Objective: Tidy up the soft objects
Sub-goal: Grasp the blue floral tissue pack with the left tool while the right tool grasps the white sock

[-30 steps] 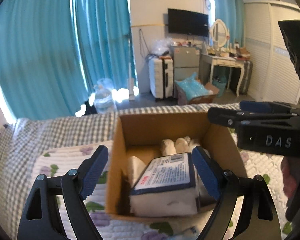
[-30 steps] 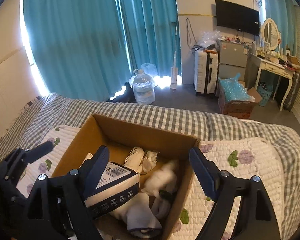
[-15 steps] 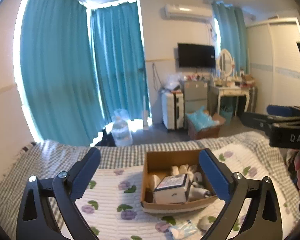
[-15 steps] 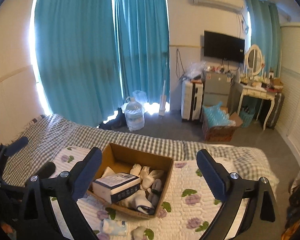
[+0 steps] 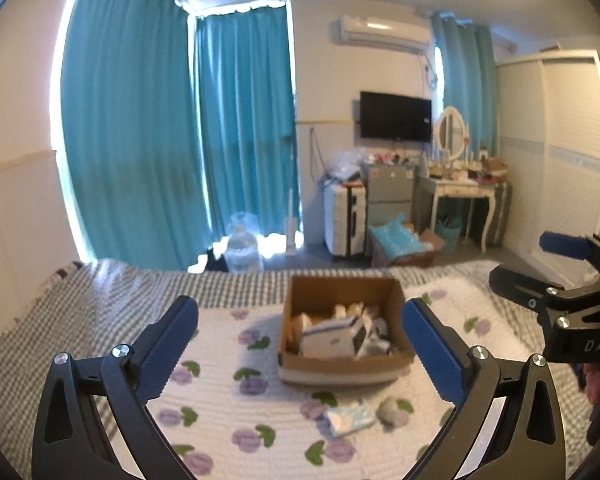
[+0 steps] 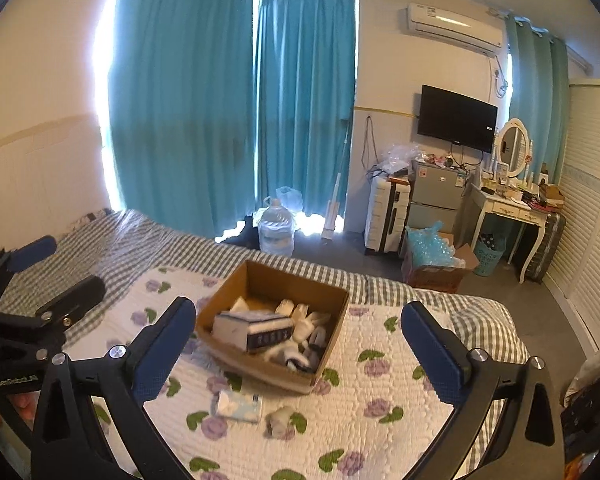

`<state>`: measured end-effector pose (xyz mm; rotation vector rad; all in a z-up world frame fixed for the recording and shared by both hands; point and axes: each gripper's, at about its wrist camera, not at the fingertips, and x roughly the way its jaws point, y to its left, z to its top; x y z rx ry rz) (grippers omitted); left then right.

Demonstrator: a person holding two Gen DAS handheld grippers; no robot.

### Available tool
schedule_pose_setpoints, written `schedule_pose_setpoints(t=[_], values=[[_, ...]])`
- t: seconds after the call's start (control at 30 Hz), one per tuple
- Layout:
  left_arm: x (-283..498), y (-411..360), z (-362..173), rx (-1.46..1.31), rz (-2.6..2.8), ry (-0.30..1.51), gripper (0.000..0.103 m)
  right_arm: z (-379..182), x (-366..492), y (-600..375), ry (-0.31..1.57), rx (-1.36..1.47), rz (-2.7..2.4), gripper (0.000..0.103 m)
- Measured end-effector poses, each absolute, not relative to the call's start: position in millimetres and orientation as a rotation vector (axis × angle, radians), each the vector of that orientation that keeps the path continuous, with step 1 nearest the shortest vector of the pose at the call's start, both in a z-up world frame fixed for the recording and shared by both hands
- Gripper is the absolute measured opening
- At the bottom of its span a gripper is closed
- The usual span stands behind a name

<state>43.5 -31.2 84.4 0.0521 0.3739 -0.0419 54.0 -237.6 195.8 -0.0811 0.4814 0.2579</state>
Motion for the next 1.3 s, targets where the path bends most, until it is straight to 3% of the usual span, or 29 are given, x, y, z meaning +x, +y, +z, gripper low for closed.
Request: schedule_pose_setpoints(t=[0.57,0.73,0.97,1.03,1.13,1.3], values=[[104.5,-25.1,-55.1,-0.009,0.05,0.628,0.103,28.7,110.3,-226.8,0.758,-0.135,0.317,0.103],[124.8,-26.1,-87.4,0.004,0.063,0.701,0.103,-38.2,146.3,-219.1,0.92,-0.175,0.337,0.077],[145.1,-27.7,-117.5,0.014,0.073,0.763,0.103,-95.3,168.3,-213.2,1.055,-0.126,0.431,0.067],[148.8,-27.4,-125.2,0.005,0.081,0.781,0.103,-111.4,173.3,-210.7,1.116,-0.089,0.462,0.05],[152.3,-28.1,-130.5,-0.007,0.072,0.8,0.103,-117.1,171.8,-203.0,1.112,-0.157,0.45,0.034],[150.6,-41.1,-137.2,0.006,0.019,0.835,0.103,-104.2,163.0,-214.9,1.058,-0.119,0.412,0.03]])
